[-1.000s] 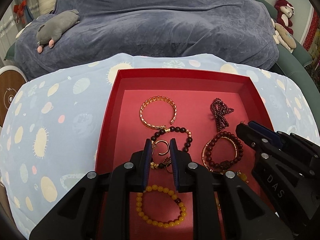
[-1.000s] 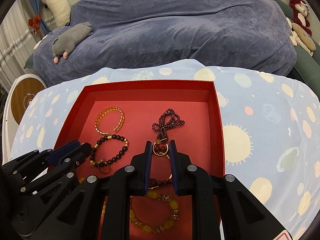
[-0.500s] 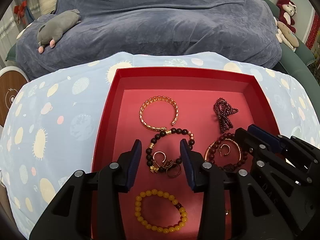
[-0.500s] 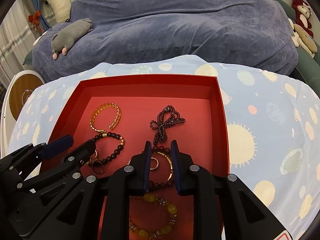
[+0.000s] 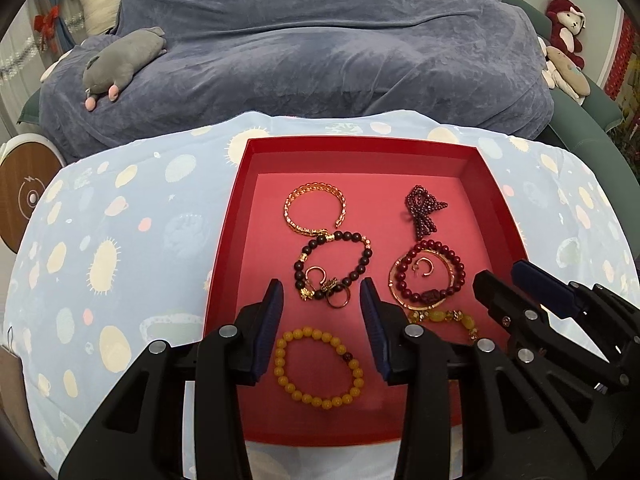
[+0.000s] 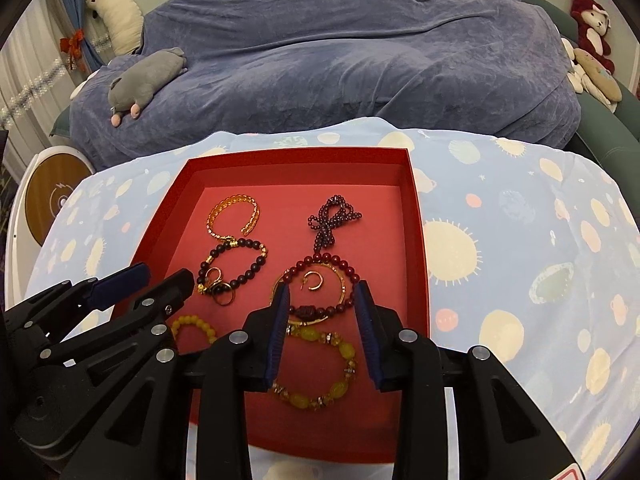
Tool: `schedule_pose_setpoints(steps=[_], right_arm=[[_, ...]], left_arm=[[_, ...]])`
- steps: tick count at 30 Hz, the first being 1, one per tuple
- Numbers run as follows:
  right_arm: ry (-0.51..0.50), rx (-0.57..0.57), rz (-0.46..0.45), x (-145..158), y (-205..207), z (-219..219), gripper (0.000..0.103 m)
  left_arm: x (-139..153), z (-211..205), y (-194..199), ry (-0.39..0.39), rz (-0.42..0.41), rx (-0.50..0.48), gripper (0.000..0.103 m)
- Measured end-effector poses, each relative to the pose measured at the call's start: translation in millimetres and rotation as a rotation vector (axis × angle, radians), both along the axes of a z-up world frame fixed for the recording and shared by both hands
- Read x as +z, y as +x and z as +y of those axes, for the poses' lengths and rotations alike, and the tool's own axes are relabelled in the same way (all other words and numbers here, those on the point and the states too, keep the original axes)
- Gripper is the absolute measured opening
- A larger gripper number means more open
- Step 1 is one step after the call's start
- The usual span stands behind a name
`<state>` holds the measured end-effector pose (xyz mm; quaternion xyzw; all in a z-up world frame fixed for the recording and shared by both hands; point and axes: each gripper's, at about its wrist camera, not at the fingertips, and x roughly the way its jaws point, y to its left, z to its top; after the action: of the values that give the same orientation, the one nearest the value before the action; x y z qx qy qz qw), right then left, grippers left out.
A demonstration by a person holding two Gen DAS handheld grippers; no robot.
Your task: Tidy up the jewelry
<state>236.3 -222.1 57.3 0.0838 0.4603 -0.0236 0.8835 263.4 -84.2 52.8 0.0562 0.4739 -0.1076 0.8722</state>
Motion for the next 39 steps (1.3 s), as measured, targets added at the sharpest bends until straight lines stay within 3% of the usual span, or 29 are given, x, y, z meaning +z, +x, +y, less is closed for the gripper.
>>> schedule_pose_setpoints(steps=[13, 23, 32, 39], right_arm=[[0.006, -0.026, -0.017, 23.5, -67.5, 10.6, 0.039], [-0.022, -0.046, -0.005, 20.7, -104.9, 13.1, 0.051], [-0.012, -0.074, 0.001, 18.7, -125.4, 6.9, 0.074], [-0.038, -0.075, -0.012, 21.3, -132.7, 10.4, 0.083]], left_arm=[[17.7, 18.0, -63.8, 0.000, -0.011, 0.019, 0.051], [15.5, 32.2, -98.5, 0.030, -0.010, 0.052, 0.072], [13.2, 44.0, -116.0, 0.029, -0.002, 0.099, 0.085], [13.0, 47.5, -122.4, 0.042, -0.003, 0.109, 0.087]])
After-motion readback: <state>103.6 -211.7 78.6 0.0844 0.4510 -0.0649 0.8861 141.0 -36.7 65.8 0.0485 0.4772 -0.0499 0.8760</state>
